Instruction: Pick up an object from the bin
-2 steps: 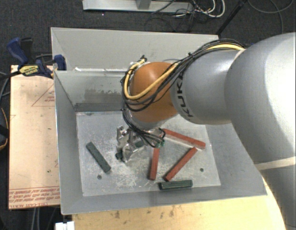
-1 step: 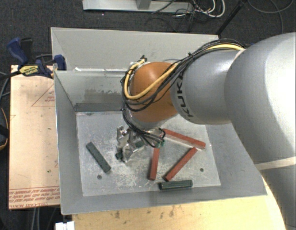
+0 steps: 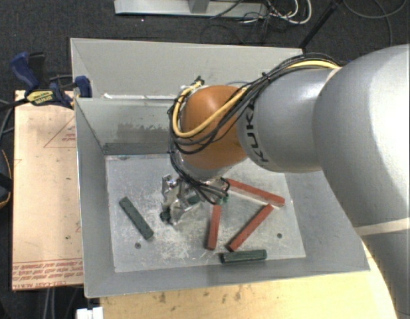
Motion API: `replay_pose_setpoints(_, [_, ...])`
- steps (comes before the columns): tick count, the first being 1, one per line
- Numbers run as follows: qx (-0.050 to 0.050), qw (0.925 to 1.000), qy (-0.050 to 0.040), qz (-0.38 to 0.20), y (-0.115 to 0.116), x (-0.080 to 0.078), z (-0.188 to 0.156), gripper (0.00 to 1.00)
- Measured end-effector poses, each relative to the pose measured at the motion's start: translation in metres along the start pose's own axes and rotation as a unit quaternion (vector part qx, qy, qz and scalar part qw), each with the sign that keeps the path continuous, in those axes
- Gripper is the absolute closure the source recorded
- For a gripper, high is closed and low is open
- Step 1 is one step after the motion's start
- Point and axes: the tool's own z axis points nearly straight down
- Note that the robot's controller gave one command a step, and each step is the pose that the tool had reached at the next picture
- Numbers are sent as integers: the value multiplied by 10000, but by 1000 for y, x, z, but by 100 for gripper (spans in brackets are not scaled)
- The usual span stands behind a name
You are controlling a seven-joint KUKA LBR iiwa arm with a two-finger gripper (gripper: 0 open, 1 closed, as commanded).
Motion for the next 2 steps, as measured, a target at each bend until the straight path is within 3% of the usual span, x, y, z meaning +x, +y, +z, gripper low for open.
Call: replay_pose_setpoints(2, [-11,10000,39,1,1,2,-24,100])
